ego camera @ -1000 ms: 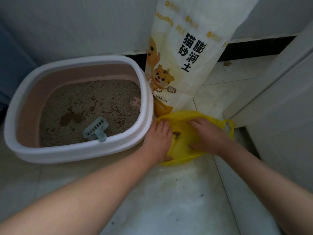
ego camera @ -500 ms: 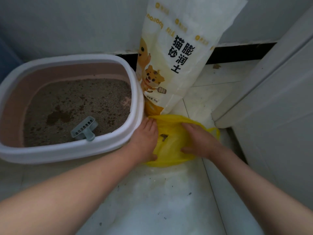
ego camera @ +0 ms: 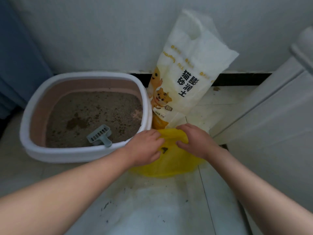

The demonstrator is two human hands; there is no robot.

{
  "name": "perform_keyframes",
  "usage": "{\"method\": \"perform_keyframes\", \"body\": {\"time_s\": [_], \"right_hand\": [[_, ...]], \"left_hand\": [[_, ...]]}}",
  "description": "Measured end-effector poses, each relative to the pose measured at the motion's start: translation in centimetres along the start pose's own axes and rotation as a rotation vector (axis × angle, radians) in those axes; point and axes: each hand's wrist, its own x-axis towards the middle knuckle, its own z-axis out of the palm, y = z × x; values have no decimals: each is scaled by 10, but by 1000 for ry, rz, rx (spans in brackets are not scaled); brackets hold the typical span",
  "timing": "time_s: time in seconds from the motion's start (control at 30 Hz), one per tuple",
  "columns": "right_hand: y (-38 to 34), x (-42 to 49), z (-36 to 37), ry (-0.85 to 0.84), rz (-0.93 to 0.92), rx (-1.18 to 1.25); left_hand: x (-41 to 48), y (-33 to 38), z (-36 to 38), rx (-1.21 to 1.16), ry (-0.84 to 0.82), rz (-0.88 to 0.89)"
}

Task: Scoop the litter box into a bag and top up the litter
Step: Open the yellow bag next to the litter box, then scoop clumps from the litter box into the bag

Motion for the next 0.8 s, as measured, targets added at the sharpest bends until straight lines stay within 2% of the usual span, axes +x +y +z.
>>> {"method": "perform_keyframes", "body": {"time_s": [0.13,0.27,0.4,0.53,0.8], "right_hand": [[-21,5,-35,-61,-7,2],[-53,8,-71,-136,-44,-95],[-91,11,-102,-19,-167,-212],[-130,16,-120,78,-257,-231],[-184,21,-117,227,-384,-242]], "left_hand": [[-8,-3,-40,-53,39,-125],[-17,-16,-86,-41,34,-267],[-33,-31,-125,6,130,-350],[-54,-37,-152,43,241,-418],[-103,-50,-162,111,281,-518]]}}
